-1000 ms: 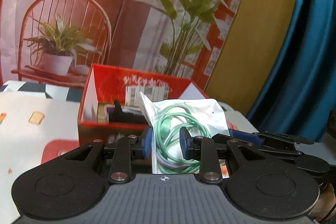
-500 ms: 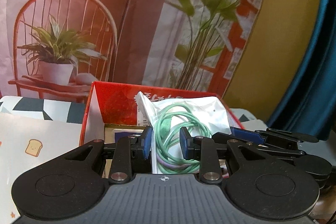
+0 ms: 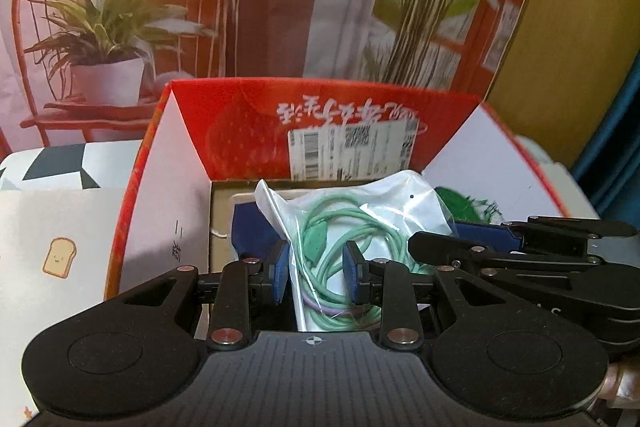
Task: Organize soft objects
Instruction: 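Lower the cable bag into the box and open both grippers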
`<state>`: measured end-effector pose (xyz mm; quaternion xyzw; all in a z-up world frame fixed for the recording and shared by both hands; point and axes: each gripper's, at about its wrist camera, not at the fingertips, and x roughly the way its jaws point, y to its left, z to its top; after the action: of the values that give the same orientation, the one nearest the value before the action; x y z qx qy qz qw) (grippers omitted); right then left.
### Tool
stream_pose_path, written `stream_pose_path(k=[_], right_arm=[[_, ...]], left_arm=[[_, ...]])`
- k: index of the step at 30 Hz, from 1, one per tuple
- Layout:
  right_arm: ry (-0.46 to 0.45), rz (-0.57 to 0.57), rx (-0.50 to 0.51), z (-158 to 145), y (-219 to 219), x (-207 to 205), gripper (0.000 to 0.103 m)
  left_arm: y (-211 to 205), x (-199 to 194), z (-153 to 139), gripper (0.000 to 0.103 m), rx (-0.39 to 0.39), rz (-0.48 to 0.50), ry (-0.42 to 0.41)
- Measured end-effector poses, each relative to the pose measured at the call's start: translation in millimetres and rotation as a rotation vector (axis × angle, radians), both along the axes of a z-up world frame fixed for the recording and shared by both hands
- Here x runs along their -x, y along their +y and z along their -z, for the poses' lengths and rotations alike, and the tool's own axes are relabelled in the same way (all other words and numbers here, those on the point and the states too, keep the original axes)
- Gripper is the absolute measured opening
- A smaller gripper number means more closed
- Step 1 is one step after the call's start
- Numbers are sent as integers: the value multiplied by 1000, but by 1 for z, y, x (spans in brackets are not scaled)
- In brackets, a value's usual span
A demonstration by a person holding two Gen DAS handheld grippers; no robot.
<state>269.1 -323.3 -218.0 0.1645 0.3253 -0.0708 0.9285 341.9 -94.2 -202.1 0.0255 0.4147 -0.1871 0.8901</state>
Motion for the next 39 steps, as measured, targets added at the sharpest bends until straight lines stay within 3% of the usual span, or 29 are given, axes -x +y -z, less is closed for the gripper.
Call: stream_pose_path(k=[5, 9, 13, 18, 22, 28, 37, 39], right_arm=[[46, 22, -51, 6, -5, -7, 29], [64, 48, -83, 7, -7, -7, 30], [24, 95, -45, -3, -4, 3, 34], [-79, 112, 8, -23, 2, 27, 35], [-138, 116, 72, -37, 10, 45, 38], [-168, 100, 144, -51, 29, 68, 50], [-186, 88, 193, -53, 60, 108, 67], [-199, 81, 191, -51, 67, 118, 85]], left_arm=[[-8, -4, 3, 31, -57, 20, 16], [-6, -4, -1, 38, -35, 18, 8], [-4, 11, -16, 45, -23, 50, -55], [-1, 43, -44, 58, -27, 110, -196], [3, 64, -62, 59, -1, 107, -260], [14, 86, -76, 61, 34, 74, -292], [42, 127, -71, 64, 35, 27, -312], [50, 137, -67, 67, 41, 13, -310]])
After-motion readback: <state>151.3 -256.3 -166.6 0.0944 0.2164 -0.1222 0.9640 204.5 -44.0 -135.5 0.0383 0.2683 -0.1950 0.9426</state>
